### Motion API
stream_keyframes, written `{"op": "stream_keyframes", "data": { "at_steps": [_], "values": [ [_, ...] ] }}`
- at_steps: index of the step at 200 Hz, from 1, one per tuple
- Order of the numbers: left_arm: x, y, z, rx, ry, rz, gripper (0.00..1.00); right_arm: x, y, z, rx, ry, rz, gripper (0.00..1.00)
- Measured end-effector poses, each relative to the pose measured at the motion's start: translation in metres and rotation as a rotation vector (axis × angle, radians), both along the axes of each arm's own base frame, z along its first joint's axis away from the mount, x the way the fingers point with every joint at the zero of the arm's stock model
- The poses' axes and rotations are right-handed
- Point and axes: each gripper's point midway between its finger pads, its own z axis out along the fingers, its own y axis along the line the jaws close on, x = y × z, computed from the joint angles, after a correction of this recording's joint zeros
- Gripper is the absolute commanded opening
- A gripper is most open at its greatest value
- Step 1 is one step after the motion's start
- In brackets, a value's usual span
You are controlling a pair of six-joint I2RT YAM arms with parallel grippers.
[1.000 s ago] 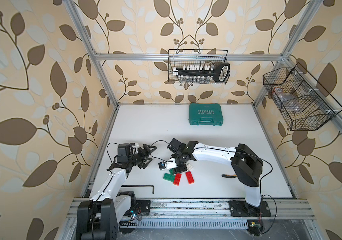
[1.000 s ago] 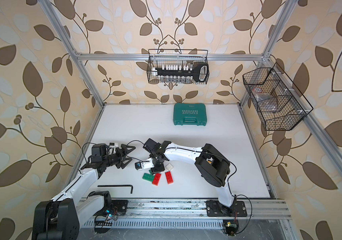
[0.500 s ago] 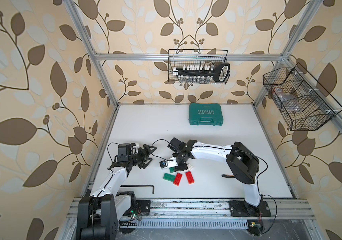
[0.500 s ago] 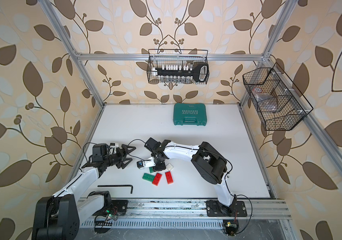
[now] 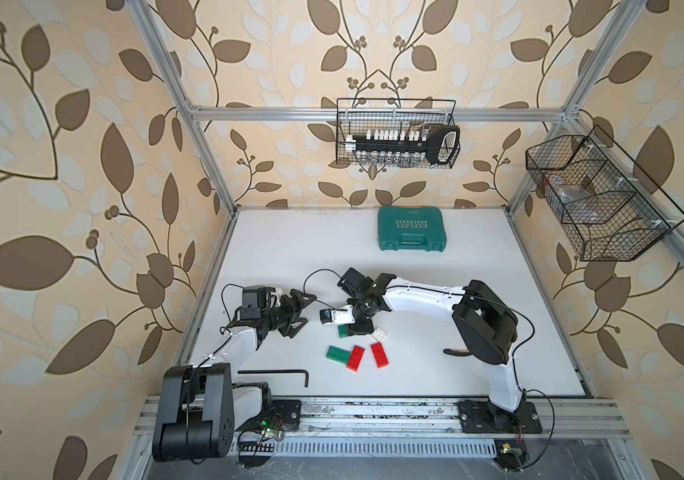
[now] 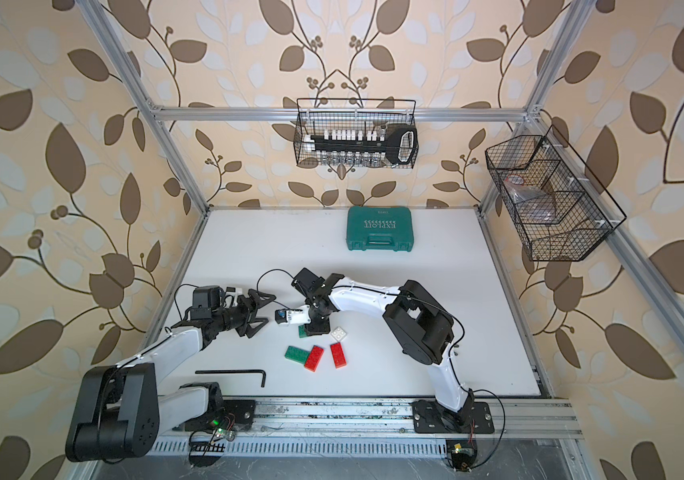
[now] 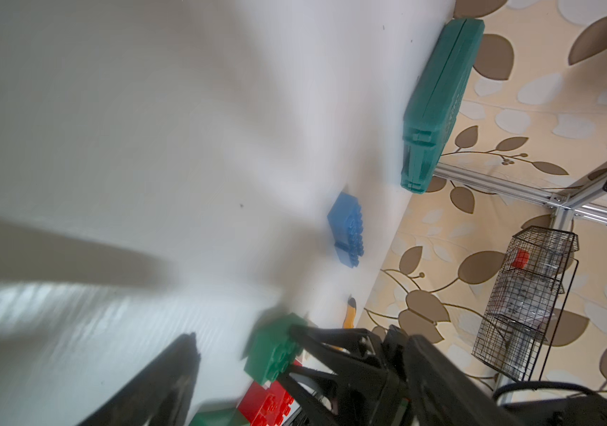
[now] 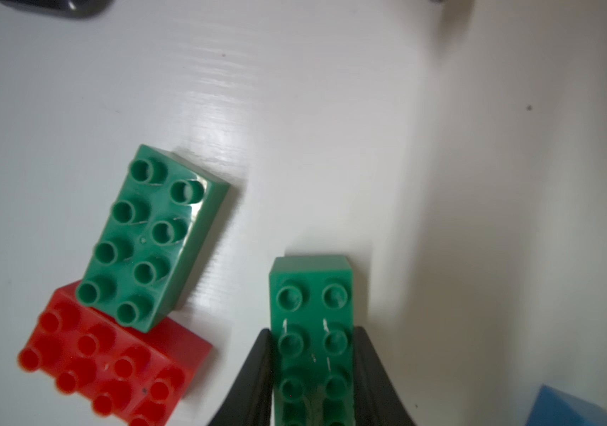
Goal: Assemble a small pinwheel with lego
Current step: Pick up the lego brick from the center of the board, then assemble the lego brick with the lego brick.
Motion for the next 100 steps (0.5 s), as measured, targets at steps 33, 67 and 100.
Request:
{"op": "stream_keyframes", "data": {
  "at_steps": [33, 67, 100],
  "values": [
    [0.016, -0.026, 0.006, 0.01, -0.016, -0.073, 0.88, 0.043, -0.028, 0.053, 0.091, -0.044, -0.225, 0.16],
    [0.051, -0.059, 0.013, 0.012, -0.071, -0.134, 0.87, 0.096, -0.08, 0.085, 0.123, -0.106, -0.45, 0.15],
    [0.081, -0.078, 0.006, 0.043, -0.084, -0.153, 0.87, 0.116, -0.108, 0.061, 0.047, -0.075, -0.546, 0.15]
  ]
}}
